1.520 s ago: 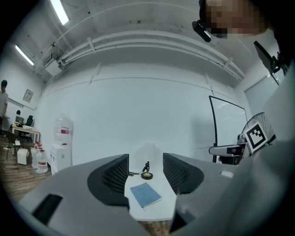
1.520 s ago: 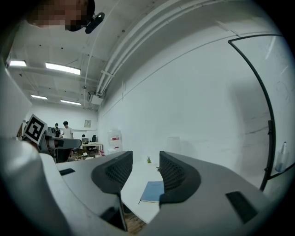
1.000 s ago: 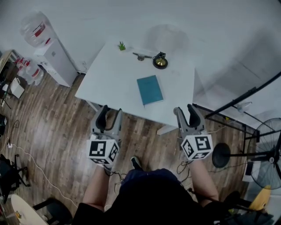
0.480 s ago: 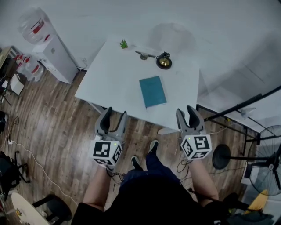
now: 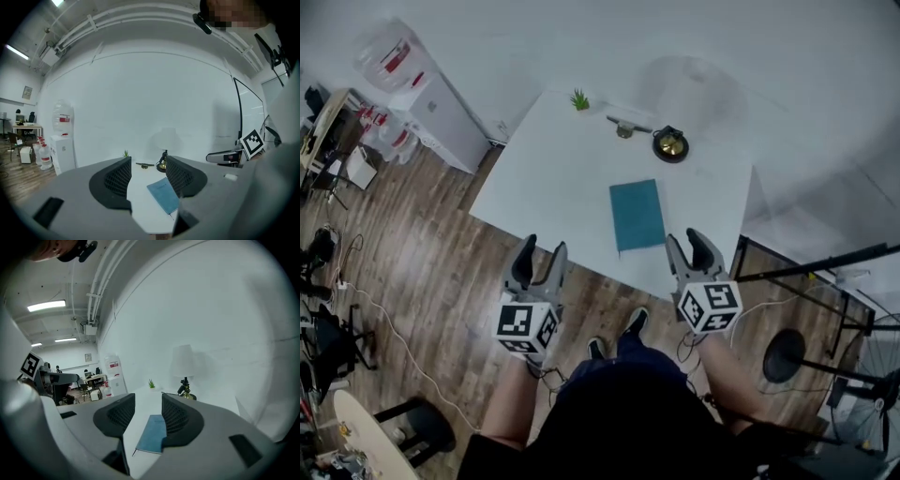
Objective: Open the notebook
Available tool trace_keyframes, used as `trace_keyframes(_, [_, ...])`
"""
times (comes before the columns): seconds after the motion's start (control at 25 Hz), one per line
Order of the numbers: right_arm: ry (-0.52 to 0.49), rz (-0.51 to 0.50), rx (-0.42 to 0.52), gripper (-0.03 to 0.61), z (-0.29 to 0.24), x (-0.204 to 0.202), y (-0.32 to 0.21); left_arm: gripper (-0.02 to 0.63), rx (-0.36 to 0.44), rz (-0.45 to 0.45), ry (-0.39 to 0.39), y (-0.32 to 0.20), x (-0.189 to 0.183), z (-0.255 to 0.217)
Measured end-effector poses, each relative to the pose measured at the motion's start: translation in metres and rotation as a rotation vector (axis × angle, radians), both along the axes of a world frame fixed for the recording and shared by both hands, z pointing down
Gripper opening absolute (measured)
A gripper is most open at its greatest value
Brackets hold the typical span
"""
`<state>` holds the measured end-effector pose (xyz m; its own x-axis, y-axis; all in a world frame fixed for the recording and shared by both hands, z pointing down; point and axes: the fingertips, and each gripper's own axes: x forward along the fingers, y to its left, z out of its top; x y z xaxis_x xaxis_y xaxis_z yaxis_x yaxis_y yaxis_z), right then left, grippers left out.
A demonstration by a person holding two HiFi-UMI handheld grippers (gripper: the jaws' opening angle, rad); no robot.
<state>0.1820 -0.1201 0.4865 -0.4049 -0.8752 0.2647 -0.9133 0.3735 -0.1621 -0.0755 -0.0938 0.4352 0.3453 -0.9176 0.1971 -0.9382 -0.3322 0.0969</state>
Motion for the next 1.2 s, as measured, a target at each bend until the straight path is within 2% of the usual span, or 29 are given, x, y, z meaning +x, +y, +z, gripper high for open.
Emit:
trace_keyframes(0.28, [-0.048,-0.016,-0.102,0.179,0.043,0.023,-0.051,0.224,-0.045,-0.038,-0.015,-0.039,0.019,0.016])
trace_keyframes(0.56, [-0.073,0.012,-0.248,0.176,0.101,0.028,-0.076,0.224,-0.087,-0.001,-0.016,-0.066,0.032,0.034])
trace_keyframes(1.0, [-0.018,0.118,-0.437,0.181,0.190,0.028,-0.088,0.224,-0.209,0.215,0.001,-0.111,0.028,0.095])
trace_keyframes(1.2, [-0.010,0.124,-0.502,0.183,0.220,0.023,-0.098,0.224,-0.263,0.272,-0.006,-0.117,0.021,0.118])
